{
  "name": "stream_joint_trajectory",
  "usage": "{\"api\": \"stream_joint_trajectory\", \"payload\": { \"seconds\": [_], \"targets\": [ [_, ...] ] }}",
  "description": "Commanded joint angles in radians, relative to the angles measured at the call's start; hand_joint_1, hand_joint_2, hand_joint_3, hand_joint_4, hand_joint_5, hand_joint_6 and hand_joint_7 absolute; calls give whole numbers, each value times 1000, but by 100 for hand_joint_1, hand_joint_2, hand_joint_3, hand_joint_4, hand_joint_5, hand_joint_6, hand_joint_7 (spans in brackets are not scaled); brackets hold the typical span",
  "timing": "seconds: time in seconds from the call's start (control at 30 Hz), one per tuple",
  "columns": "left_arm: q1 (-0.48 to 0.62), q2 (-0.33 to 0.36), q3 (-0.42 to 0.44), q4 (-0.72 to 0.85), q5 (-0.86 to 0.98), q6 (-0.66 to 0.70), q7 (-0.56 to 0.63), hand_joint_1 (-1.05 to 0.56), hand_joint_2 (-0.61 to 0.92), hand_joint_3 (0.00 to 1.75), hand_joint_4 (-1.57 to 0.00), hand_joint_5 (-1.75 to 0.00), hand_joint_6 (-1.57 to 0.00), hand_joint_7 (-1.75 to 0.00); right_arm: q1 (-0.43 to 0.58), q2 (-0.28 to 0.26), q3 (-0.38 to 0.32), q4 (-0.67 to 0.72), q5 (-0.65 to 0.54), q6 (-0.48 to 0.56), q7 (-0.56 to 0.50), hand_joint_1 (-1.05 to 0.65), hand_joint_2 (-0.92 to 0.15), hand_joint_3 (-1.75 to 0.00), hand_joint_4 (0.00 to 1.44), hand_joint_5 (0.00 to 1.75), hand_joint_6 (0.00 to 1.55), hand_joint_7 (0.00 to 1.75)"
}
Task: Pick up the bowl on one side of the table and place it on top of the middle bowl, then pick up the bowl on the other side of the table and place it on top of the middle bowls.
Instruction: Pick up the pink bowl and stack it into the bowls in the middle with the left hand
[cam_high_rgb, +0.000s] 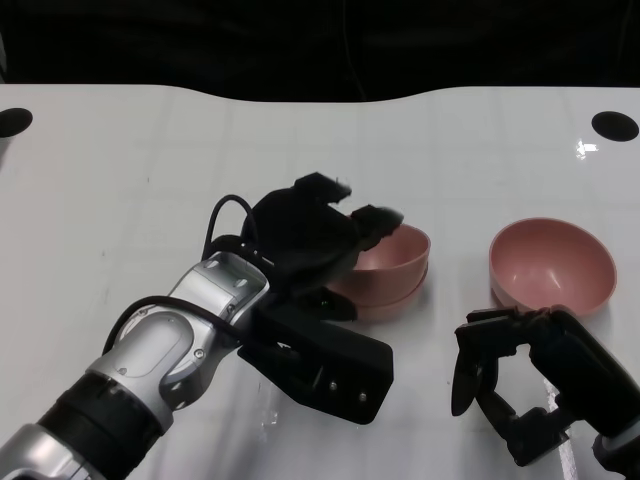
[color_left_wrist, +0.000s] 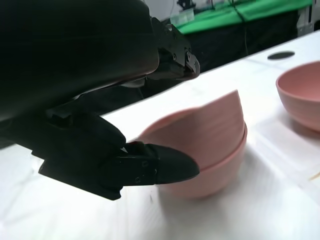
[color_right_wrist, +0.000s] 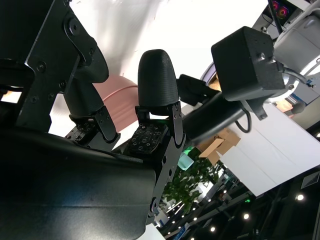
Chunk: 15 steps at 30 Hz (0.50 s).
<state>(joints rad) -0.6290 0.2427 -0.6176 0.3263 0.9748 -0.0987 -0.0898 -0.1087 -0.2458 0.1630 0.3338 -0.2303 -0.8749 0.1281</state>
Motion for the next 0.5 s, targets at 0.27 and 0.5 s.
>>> {"api": "stream_joint_trajectory", "payload": {
  "seconds": [0.27,0.5],
  "targets": [
    [146,91,132,-218,-103,-15,9,-81,92,56,0,-13,-10,-1,3,-6,-15,-2,13,13,-2,32,-3,-171,99,175,98,129],
    [270,163,210,-348,-159,-60,16,-81,92,61,0,-16,-9,-1,6,-6,-14,-4,2,14,-9,35,-3,-171,100,175,98,128]
  ]
}}
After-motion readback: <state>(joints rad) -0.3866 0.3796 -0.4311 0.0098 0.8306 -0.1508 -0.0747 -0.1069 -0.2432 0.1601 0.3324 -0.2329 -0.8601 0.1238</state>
